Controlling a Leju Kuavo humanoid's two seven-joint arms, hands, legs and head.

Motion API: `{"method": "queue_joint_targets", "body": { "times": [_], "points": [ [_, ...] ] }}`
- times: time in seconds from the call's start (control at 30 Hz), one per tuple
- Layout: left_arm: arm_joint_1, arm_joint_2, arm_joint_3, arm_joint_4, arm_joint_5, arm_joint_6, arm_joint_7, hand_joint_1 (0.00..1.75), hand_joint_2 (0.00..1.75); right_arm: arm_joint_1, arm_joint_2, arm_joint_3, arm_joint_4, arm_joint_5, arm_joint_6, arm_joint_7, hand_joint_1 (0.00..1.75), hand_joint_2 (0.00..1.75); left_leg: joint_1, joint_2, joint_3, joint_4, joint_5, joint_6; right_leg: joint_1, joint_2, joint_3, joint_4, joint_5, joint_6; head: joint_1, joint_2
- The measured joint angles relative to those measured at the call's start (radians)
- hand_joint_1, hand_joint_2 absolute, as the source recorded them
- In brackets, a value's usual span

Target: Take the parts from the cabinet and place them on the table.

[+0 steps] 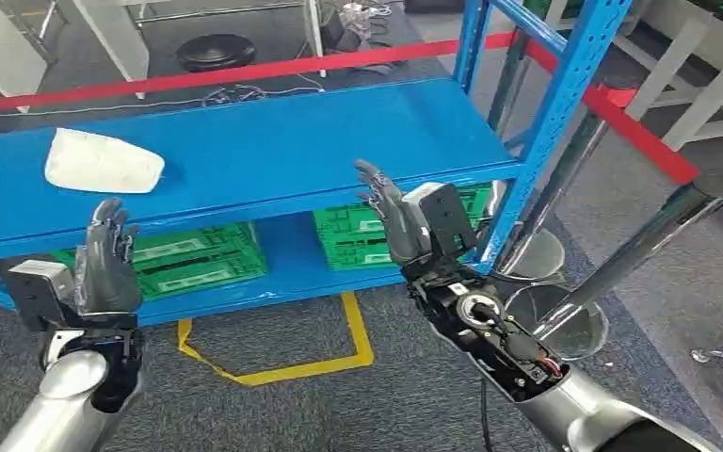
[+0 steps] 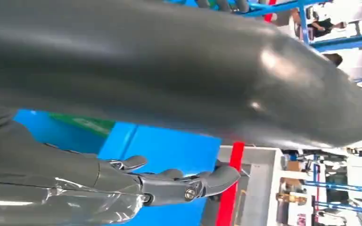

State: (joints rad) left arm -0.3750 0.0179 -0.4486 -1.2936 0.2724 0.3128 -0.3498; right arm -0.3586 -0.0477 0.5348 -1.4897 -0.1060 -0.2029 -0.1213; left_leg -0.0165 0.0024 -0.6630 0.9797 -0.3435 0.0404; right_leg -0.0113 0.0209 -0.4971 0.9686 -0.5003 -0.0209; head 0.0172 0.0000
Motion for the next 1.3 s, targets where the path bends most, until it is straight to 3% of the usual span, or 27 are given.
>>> {"method": "queue_joint_targets", "body": {
  "times": [0.03,0.1,0.17,0.2,0.23,0.3,0.37,0.4,0.43,0.5,0.53,0.57,0.63,0.67,0.73,0.8,0.87,0.9,0.93,1.0,1.03,1.07,1.13,1.17,1.2,1.23,1.3],
  "points": [
    [0.001,0.000,0.000,0.000,0.000,0.000,0.000,0.00,0.00,-0.001,0.000,0.000,-0.001,0.002,0.000,0.001,0.00,0.00,-0.008,0.003,0.013,-0.014,-0.007,0.003,0.006,0.001,0.003,-0.008,-0.002,0.006,0.004,0.000],
    [-0.004,0.000,0.000,0.000,-0.003,0.000,0.000,0.00,0.00,0.001,0.000,0.001,-0.001,0.003,0.000,0.001,0.00,0.00,-0.011,0.002,0.026,-0.046,-0.016,0.009,0.001,-0.005,0.018,-0.016,0.003,0.017,-0.009,0.000],
    [-0.004,0.000,0.000,0.000,-0.003,0.001,0.000,0.00,0.00,-0.002,0.000,0.000,-0.003,0.005,0.000,0.001,0.00,0.00,0.006,-0.002,0.069,-0.076,-0.025,0.004,0.007,-0.011,0.019,-0.002,0.005,0.029,-0.006,0.000],
    [-0.004,0.000,0.000,0.000,-0.003,0.001,-0.001,0.00,0.00,-0.006,0.000,0.000,-0.003,0.005,-0.002,0.000,0.00,0.00,0.007,-0.006,0.087,-0.087,-0.028,0.004,0.006,-0.013,0.003,0.042,0.003,0.031,-0.004,0.000],
    [-0.006,0.000,0.000,0.000,-0.003,0.001,-0.001,0.00,0.00,-0.009,0.000,0.000,-0.003,0.005,-0.001,0.000,0.00,0.00,0.008,-0.009,0.098,-0.091,-0.032,0.006,0.004,-0.013,-0.032,0.109,-0.009,0.033,0.001,0.000],
    [-0.002,-0.002,0.000,0.000,-0.003,0.001,0.000,0.00,0.00,-0.002,0.000,0.000,-0.003,0.005,-0.001,0.001,0.00,0.00,0.011,-0.017,0.115,-0.091,-0.050,0.000,0.001,-0.013,-0.129,0.258,-0.071,0.040,0.008,0.000],
    [0.004,-0.002,0.000,0.000,-0.003,0.001,0.000,0.00,0.00,0.003,0.000,0.000,-0.002,0.005,-0.001,0.001,0.00,0.00,0.016,-0.028,0.140,-0.091,-0.069,-0.006,-0.005,-0.013,-0.183,0.293,-0.103,0.052,0.013,0.000],
    [0.005,-0.002,0.000,0.000,-0.003,0.002,0.000,0.00,0.00,0.003,0.000,0.000,-0.002,0.005,-0.001,0.001,0.00,0.00,0.019,-0.033,0.155,-0.090,-0.080,-0.010,-0.010,-0.013,-0.182,0.253,-0.081,0.058,0.016,0.000],
    [0.005,-0.002,0.000,0.000,-0.003,0.002,0.000,0.00,0.00,0.003,0.000,0.000,-0.002,0.005,-0.001,0.001,0.00,0.00,0.024,-0.040,0.172,-0.088,-0.094,-0.017,-0.017,-0.013,-0.167,0.181,-0.032,0.066,0.019,0.000],
    [0.006,-0.002,0.000,0.000,-0.003,0.002,0.000,0.00,0.00,0.005,-0.001,0.000,-0.001,0.005,0.000,0.001,0.00,0.00,0.031,-0.048,0.194,-0.077,-0.124,-0.032,-0.037,0.005,-0.134,0.014,0.132,0.085,0.026,0.000],
    [0.007,-0.002,0.000,0.001,-0.003,0.002,0.000,0.00,0.00,0.009,-0.002,0.000,0.002,0.005,0.001,0.001,0.00,0.00,0.032,-0.055,0.199,-0.058,-0.134,-0.039,-0.036,0.018,-0.143,-0.004,0.107,0.081,0.025,0.000],
    [0.003,-0.002,0.000,0.001,-0.001,0.003,0.001,0.00,0.00,0.011,-0.002,0.002,0.003,0.005,0.003,0.003,0.00,0.00,0.032,-0.062,0.185,-0.061,-0.140,-0.049,-0.028,0.015,-0.123,0.005,0.108,0.054,0.023,0.000],
    [0.005,-0.003,-0.001,0.000,0.000,0.005,0.001,0.00,0.00,0.008,-0.002,0.000,0.003,0.005,0.002,0.000,0.00,0.00,0.040,-0.065,0.187,-0.052,-0.141,-0.062,-0.017,0.004,-0.122,0.009,0.106,0.033,0.019,0.000],
    [0.004,-0.002,-0.001,-0.001,0.000,0.006,0.000,0.00,0.00,0.000,-0.002,-0.001,0.003,0.005,0.002,0.000,0.00,0.00,0.042,-0.065,0.178,-0.029,-0.135,-0.066,-0.021,0.004,-0.110,0.006,0.104,0.027,0.023,0.000],
    [0.000,-0.002,-0.001,-0.001,0.000,0.008,0.000,0.00,0.00,-0.006,-0.002,-0.001,0.000,0.005,0.003,-0.002,0.00,0.00,0.041,-0.023,0.094,0.112,-0.116,-0.072,-0.020,-0.005,-0.087,-0.003,0.092,0.011,0.008,0.000],
    [0.002,-0.002,-0.001,-0.001,0.000,0.008,0.000,0.00,0.00,-0.003,-0.002,0.000,0.001,0.005,0.005,-0.001,0.00,0.00,0.041,-0.013,-0.024,0.262,-0.171,-0.077,-0.015,-0.014,-0.068,-0.005,0.075,0.006,0.002,0.000],
    [0.005,-0.002,-0.001,0.000,0.000,0.008,0.000,0.00,0.00,-0.003,-0.002,0.000,0.001,0.005,0.005,-0.001,0.00,0.00,0.040,-0.011,-0.092,0.302,-0.221,-0.073,-0.009,-0.018,-0.047,-0.005,0.060,0.003,-0.002,0.000],
    [0.005,-0.001,-0.001,0.000,0.000,0.008,0.000,0.00,0.00,-0.003,-0.002,0.000,0.001,0.005,0.005,-0.001,0.00,0.00,0.036,-0.011,-0.095,0.264,-0.205,-0.066,-0.006,-0.019,-0.034,-0.005,0.051,0.002,-0.003,0.000],
    [0.004,0.000,-0.001,0.000,0.000,0.009,0.000,0.00,0.00,-0.003,-0.002,0.000,0.001,0.005,0.006,-0.001,0.00,0.00,0.030,-0.011,-0.078,0.191,-0.155,-0.056,-0.002,-0.020,-0.022,-0.006,0.041,0.001,-0.003,0.000],
    [0.003,0.000,-0.001,0.000,0.003,0.010,0.000,0.00,0.00,-0.004,-0.002,0.000,0.001,0.005,0.006,-0.001,0.00,0.00,0.008,0.000,-0.019,-0.002,-0.003,-0.021,0.003,-0.025,-0.001,-0.009,0.025,0.002,-0.006,0.000],
    [0.002,0.000,-0.001,0.000,0.004,0.010,0.000,0.00,0.00,-0.004,-0.002,0.000,0.002,0.005,0.006,-0.002,0.00,0.00,-0.004,0.003,-0.010,-0.047,0.032,-0.007,0.008,-0.024,0.004,-0.006,0.017,0.006,-0.005,0.000],
    [0.001,0.000,-0.001,0.000,0.005,0.010,0.002,0.00,0.00,-0.003,-0.002,0.000,0.002,0.005,0.007,-0.002,0.00,0.00,-0.003,0.004,-0.006,-0.045,0.009,-0.013,0.008,-0.023,0.004,-0.011,0.011,0.010,-0.007,0.000],
    [0.001,0.000,-0.001,-0.001,0.006,0.011,0.002,0.00,0.00,-0.004,-0.002,0.000,0.002,0.005,0.008,-0.001,0.00,0.00,-0.005,-0.002,-0.002,-0.045,0.018,-0.015,0.007,-0.026,0.011,-0.020,0.002,0.018,-0.009,0.000],
    [0.000,0.000,-0.001,-0.002,0.006,0.011,0.002,0.00,0.00,-0.007,-0.002,0.000,0.000,0.005,0.008,-0.002,0.00,0.00,0.002,-0.005,0.009,-0.059,0.021,-0.015,0.014,-0.028,0.022,-0.027,-0.002,0.025,-0.008,0.000],
    [0.002,0.000,-0.001,-0.002,0.006,0.011,0.001,0.00,0.00,-0.006,-0.002,0.000,-0.001,0.005,0.008,-0.003,0.00,0.00,0.012,-0.006,0.024,-0.071,0.023,-0.018,0.009,-0.026,0.016,-0.011,-0.014,0.028,-0.005,0.000],
    [-0.001,-0.002,-0.001,-0.002,0.006,0.011,0.000,0.00,0.00,-0.010,-0.002,0.000,-0.001,0.005,0.008,-0.003,0.00,0.00,0.013,-0.007,0.033,-0.074,0.017,-0.010,0.011,-0.024,0.000,0.037,-0.042,0.030,-0.002,0.000],
    [-0.002,-0.003,-0.001,-0.002,0.006,0.011,0.001,0.00,0.00,-0.008,-0.002,0.000,-0.001,0.005,0.008,-0.003,0.00,0.00,0.013,-0.012,0.043,-0.073,0.008,-0.006,0.008,-0.023,-0.092,0.214,-0.116,0.036,0.008,0.000]
  ]
}}
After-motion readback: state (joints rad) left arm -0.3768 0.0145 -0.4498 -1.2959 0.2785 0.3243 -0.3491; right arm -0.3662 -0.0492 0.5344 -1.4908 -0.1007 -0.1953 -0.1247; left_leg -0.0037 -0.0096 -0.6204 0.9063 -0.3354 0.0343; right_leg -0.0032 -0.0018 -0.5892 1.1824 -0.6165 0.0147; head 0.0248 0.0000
